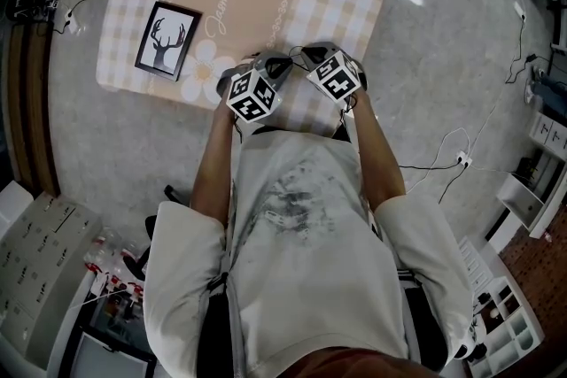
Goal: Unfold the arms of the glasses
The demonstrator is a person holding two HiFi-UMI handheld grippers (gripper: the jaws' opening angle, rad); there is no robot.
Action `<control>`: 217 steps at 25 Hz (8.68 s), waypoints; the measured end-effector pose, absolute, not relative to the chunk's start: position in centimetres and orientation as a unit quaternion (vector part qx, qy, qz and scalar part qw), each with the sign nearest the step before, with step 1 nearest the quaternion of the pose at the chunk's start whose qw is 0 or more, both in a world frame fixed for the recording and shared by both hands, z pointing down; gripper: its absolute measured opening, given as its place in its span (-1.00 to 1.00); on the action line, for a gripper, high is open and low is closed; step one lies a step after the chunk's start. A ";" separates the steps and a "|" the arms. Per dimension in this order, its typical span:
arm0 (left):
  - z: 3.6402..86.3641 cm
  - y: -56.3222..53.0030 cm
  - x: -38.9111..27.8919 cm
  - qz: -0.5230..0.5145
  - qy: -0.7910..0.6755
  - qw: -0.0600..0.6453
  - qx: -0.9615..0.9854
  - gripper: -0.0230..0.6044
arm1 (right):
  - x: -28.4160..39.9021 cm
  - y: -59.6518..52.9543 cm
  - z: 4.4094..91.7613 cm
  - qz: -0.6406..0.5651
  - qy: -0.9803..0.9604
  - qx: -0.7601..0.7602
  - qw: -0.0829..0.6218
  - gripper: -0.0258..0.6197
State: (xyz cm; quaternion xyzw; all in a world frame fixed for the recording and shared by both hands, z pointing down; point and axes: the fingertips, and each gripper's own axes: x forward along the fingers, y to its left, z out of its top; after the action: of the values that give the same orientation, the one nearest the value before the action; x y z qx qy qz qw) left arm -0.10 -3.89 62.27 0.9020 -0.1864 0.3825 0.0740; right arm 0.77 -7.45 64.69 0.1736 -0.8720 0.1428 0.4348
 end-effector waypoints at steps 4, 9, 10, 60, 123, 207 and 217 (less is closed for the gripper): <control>62.2 -3.7 -0.1 0.380 -0.189 0.074 0.903 -0.87 | 0.8 -7.5 64.8 0.143 -0.872 0.174 0.435 -0.87; 61.3 -4.1 -1.1 0.365 -0.207 0.083 0.904 -0.88 | 0.6 -7.4 64.8 0.135 -0.871 0.177 0.438 -0.87; 61.2 -4.1 -1.2 0.364 -0.208 0.083 0.904 -0.88 | 0.6 -7.4 64.8 0.135 -0.871 0.178 0.438 -0.87; 59.1 -5.3 -5.7 0.228 -0.308 0.190 0.904 -0.90 | 0.4 -7.5 64.0 0.057 -0.863 0.221 0.451 -0.87; 57.3 -5.8 -5.6 0.201 -0.311 0.189 0.909 -0.90 | -6.6 -1.3 58.9 -0.075 -0.903 0.158 0.392 -0.82; 57.8 -5.6 -7.0 0.211 -0.381 0.175 0.883 -0.90 | 3.4 -7.7 52.7 -0.023 -0.859 0.384 0.338 -0.85; 57.9 -5.5 -7.1 0.210 -0.383 0.179 0.881 -0.90 | 3.3 -7.6 52.7 -0.026 -0.858 0.383 0.341 -0.85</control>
State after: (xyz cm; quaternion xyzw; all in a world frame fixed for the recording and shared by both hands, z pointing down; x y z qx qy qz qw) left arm -7.11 -5.53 57.90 0.8813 -0.3832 0.2105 0.1795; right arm 3.27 -7.62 52.68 0.3829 -0.8581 -0.0265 0.3411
